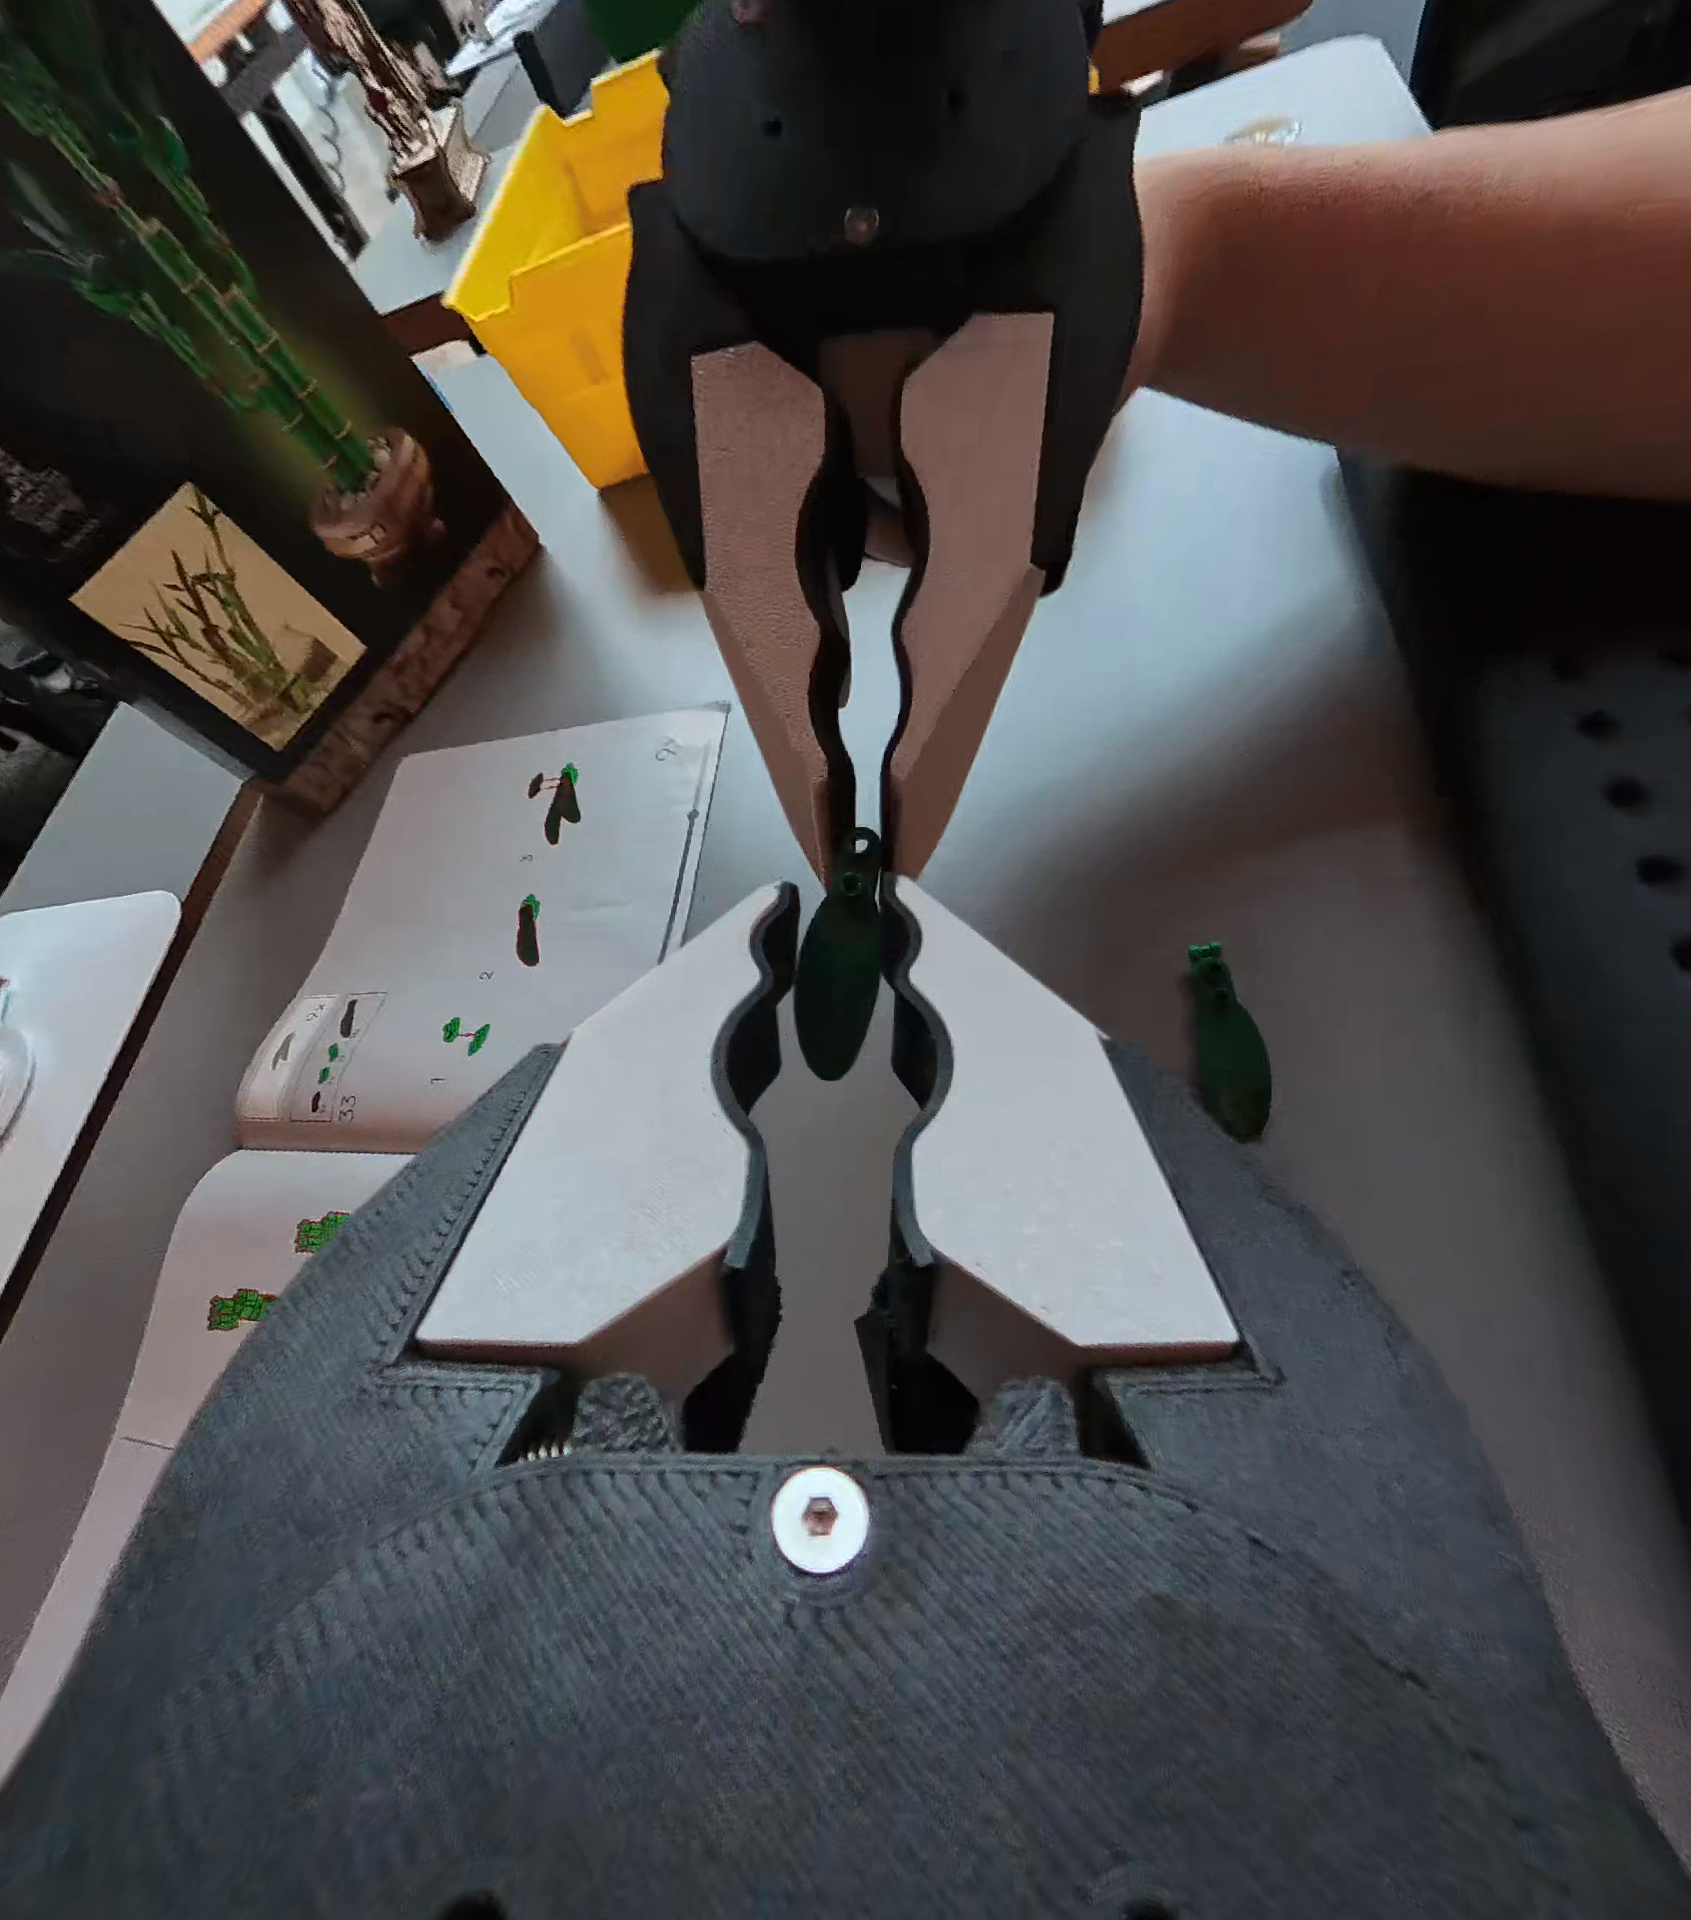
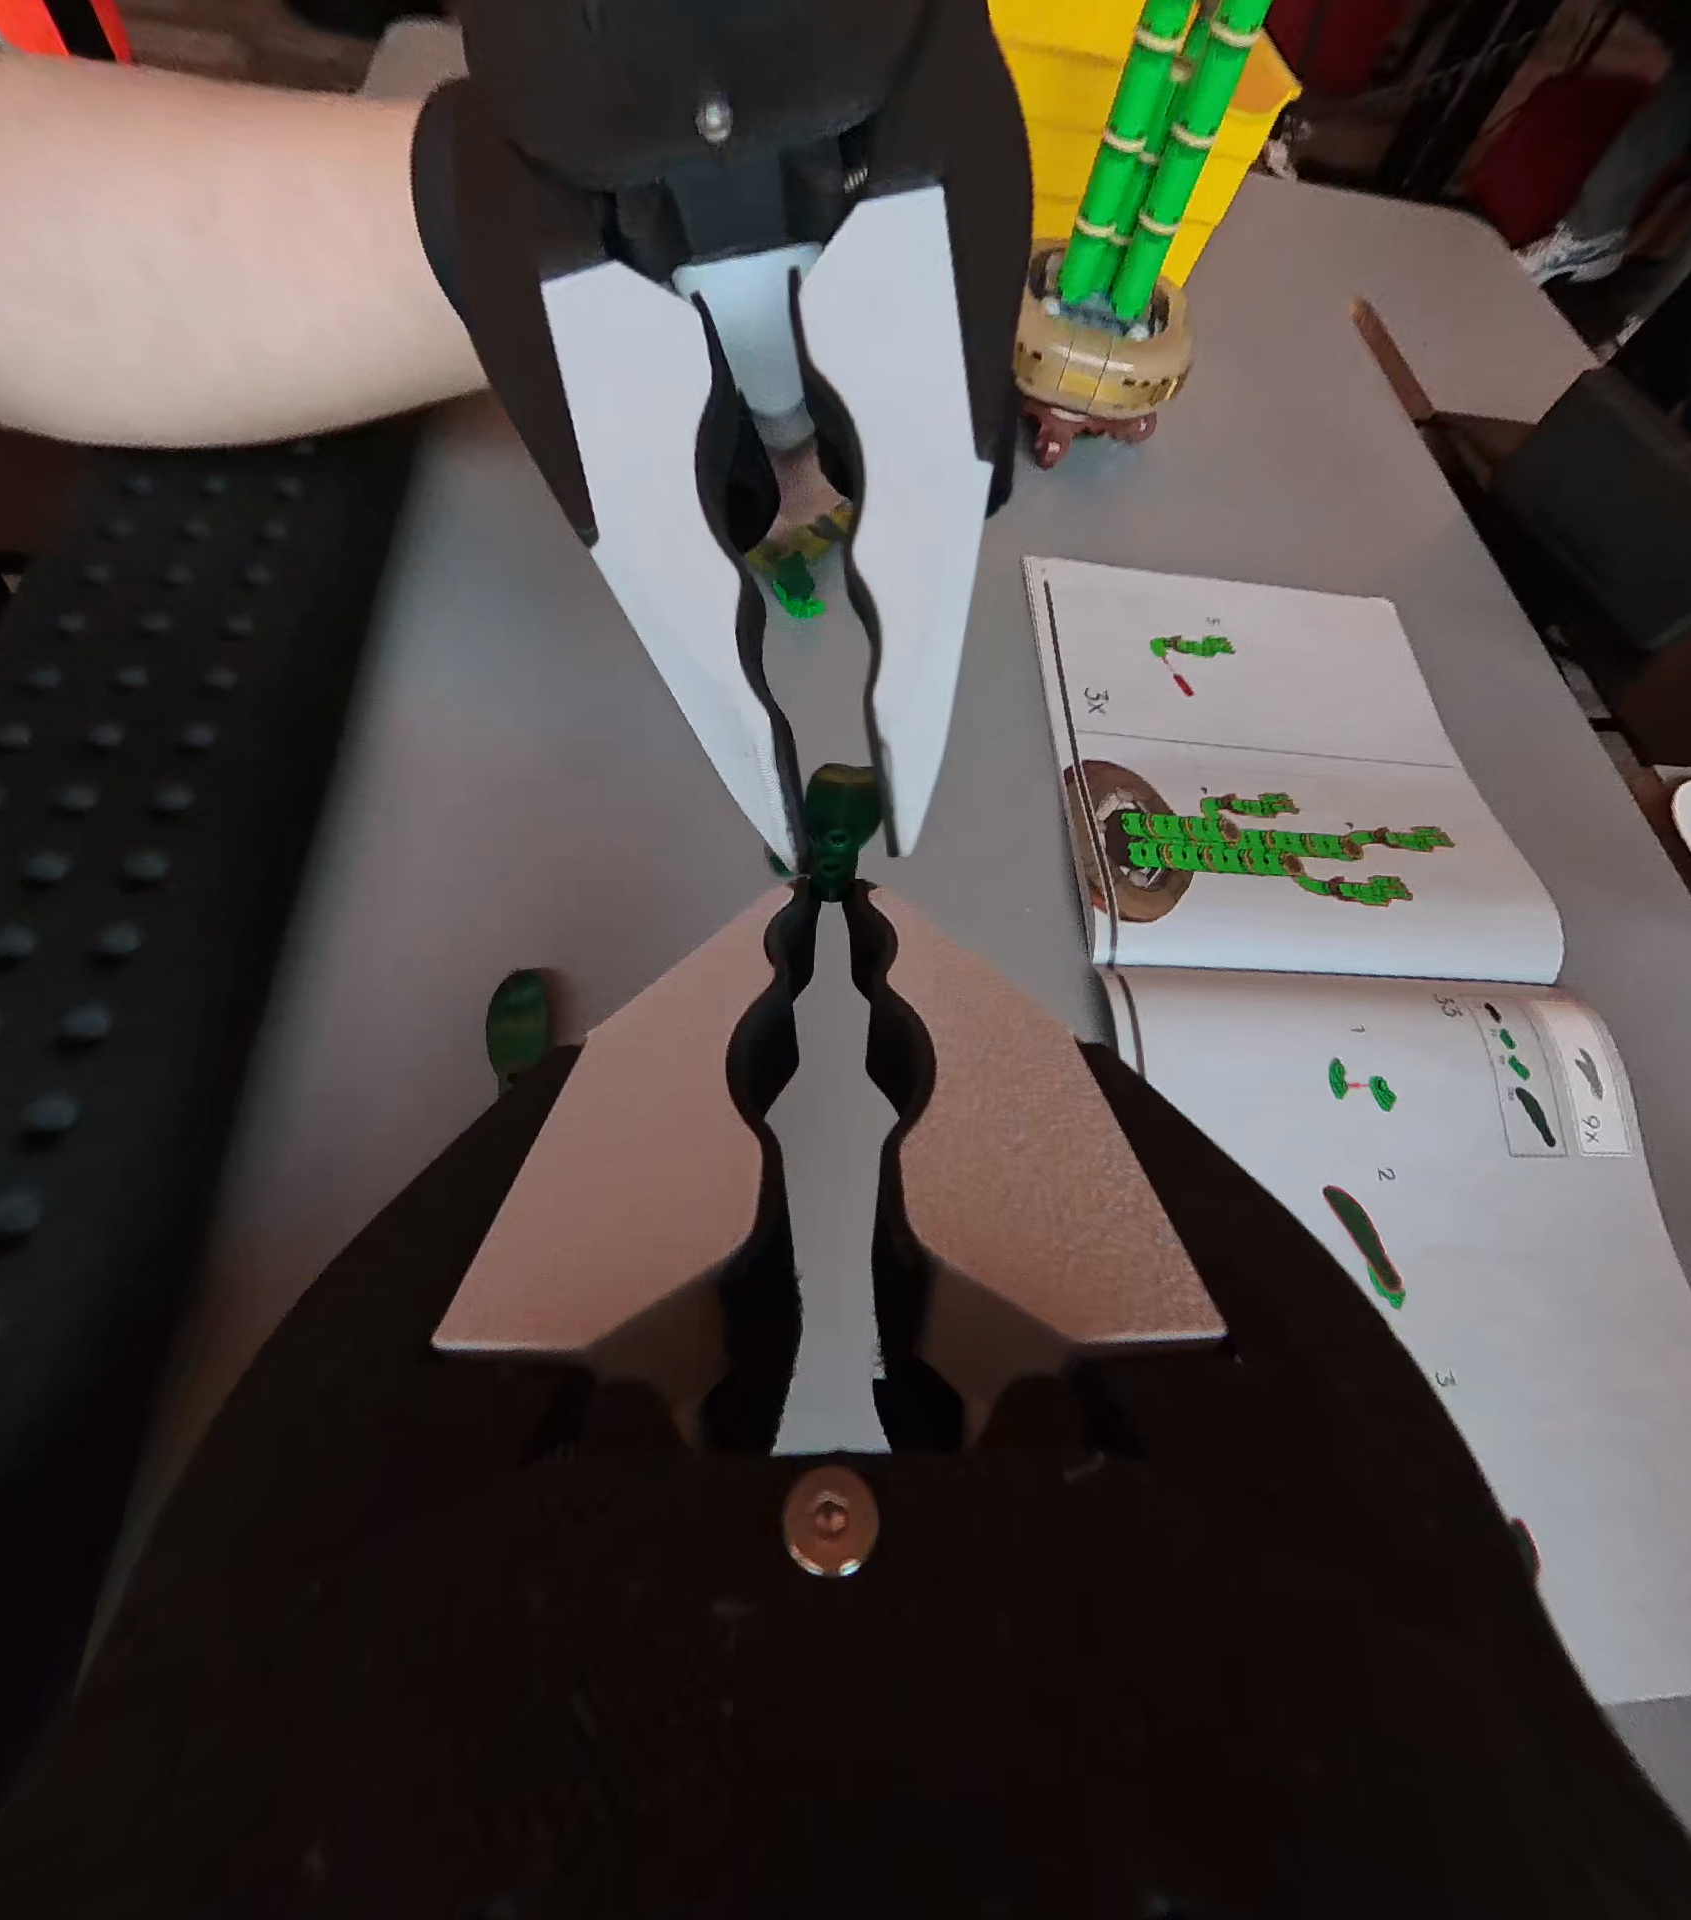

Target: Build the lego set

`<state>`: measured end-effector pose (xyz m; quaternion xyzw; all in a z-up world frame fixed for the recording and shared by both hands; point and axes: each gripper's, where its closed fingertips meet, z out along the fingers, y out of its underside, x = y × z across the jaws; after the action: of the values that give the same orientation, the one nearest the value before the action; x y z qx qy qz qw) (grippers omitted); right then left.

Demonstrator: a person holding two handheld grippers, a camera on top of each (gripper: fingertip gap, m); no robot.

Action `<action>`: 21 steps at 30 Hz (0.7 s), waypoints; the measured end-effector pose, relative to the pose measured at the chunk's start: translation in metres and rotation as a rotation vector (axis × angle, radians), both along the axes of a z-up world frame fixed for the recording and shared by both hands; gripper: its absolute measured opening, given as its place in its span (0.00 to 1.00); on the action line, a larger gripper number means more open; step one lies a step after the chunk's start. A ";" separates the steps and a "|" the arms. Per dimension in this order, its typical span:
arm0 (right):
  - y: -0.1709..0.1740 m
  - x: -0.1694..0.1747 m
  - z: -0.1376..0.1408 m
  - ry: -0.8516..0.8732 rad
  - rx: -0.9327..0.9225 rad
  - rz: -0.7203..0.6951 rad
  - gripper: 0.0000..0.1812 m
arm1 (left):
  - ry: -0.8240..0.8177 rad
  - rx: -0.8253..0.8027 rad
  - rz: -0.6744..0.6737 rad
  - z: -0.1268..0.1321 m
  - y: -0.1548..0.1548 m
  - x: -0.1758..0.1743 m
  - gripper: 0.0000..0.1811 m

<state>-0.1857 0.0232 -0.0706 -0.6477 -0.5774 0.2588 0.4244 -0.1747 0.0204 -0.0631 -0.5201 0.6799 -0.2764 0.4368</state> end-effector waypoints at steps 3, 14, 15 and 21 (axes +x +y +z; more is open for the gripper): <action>-0.004 0.000 -0.006 -0.032 -0.011 0.013 0.02 | 0.042 0.016 -0.015 -0.009 -0.004 0.001 0.06; -0.002 0.001 -0.017 -0.073 -0.022 0.007 0.03 | 0.081 0.024 -0.006 -0.018 -0.003 0.000 0.05; -0.001 0.001 -0.016 -0.062 -0.024 0.006 0.03 | 0.070 0.003 -0.004 -0.016 -0.002 0.000 0.05; 0.005 0.006 -0.002 0.024 -0.005 -0.017 0.08 | 0.010 -0.060 0.012 -0.003 0.003 -0.003 0.05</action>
<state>-0.1799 0.0280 -0.0729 -0.6506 -0.5660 0.2642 0.4318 -0.1780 0.0232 -0.0666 -0.5384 0.6705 -0.2915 0.4191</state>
